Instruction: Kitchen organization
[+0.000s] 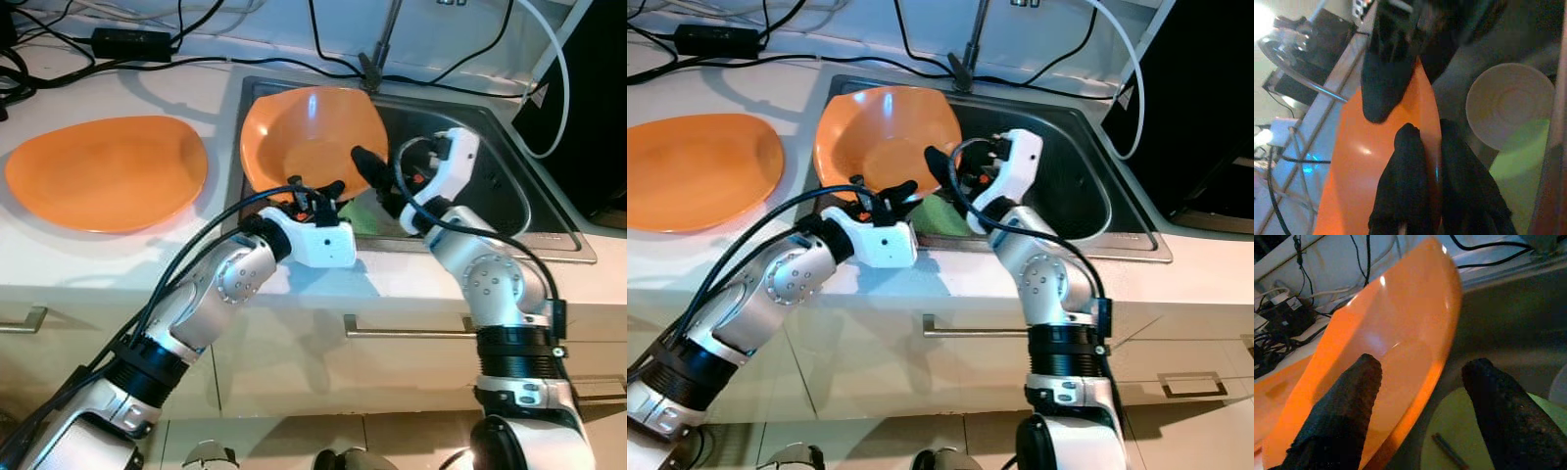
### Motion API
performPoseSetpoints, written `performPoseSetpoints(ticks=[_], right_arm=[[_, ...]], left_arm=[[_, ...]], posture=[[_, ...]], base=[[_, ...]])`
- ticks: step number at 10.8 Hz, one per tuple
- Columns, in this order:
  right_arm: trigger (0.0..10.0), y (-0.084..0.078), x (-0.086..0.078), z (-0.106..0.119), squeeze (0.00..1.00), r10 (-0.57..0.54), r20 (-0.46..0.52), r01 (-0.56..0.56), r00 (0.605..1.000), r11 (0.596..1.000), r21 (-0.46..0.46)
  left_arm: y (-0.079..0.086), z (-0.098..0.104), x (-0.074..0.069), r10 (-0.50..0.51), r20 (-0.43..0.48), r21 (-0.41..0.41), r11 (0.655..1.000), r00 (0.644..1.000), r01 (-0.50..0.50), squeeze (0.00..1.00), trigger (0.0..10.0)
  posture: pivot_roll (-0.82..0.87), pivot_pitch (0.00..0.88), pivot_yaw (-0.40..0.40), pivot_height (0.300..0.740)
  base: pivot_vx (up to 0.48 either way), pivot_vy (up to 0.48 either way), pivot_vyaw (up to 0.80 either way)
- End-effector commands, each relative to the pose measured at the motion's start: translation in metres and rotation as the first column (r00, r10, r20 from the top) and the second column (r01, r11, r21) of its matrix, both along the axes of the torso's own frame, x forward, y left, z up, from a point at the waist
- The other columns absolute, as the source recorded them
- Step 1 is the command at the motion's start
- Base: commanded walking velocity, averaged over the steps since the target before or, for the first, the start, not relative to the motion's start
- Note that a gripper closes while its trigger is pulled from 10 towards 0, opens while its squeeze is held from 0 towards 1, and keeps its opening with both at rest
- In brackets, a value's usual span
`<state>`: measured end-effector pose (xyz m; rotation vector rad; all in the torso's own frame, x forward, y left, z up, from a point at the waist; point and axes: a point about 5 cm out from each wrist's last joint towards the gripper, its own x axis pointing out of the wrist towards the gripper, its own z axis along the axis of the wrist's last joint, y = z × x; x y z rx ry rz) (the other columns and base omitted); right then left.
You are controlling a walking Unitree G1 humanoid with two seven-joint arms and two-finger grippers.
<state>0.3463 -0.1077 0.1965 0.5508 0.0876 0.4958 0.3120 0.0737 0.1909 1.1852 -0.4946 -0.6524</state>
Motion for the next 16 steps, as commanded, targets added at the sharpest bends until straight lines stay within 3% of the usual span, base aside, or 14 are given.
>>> performPoseSetpoints(ticks=[1,5,11,12,13,16], right_arm=[[0.0,-0.005,0.001,-0.005,0.0,-0.023,-0.027,0.023,0.999,1.0,-0.008],[0.0,-0.007,0.002,-0.005,0.0,-0.035,-0.037,0.035,0.999,0.999,0.019],[0.0,-0.009,0.002,-0.004,0.0,-0.05,-0.038,0.051,0.998,0.998,0.034],[0.0,-0.008,0.002,-0.004,0.0,-0.051,-0.041,0.052,0.998,0.998,0.039],[0.0,-0.008,0.002,-0.004,0.0,-0.052,-0.042,0.054,0.998,0.998,0.041],[0.0,-0.01,0.003,-0.004,0.0,-0.068,-0.05,0.071,0.996,0.996,0.051]], left_arm=[[-0.006,0.024,-0.005,-0.03,0.122,-0.059,0.998,0.992,0.038,0.0,10.0],[-0.003,0.029,-0.002,-0.001,0.199,-0.054,0.998,0.98,0.012,0.0,10.0],[0.007,0.016,0.008,0.089,0.19,0.033,0.995,0.978,-0.097,0.0,10.0],[0.008,0.016,0.008,0.096,0.19,0.024,0.994,0.977,-0.103,0.37,10.0],[0.009,0.017,0.008,0.102,0.183,0.007,0.994,0.978,-0.105,1.0,10.0],[0.009,0.018,0.008,0.105,0.174,-0.006,0.994,0.979,-0.105,1.0,10.0]], posture=[[-0.02,0.067,-0.18,0.719],[-0.02,0.074,-0.179,0.719],[-0.02,0.075,-0.177,0.719],[-0.02,0.075,-0.177,0.719],[-0.02,0.075,-0.177,0.719],[-0.02,0.074,-0.178,0.719]], base=[[0.0,0.0,0.0],[0.0,0.0,0.0],[0.0,0.0,0.0],[0.0,0.0,0.0],[0.0,0.0,0.0],[0.0,0.0,0.0]])
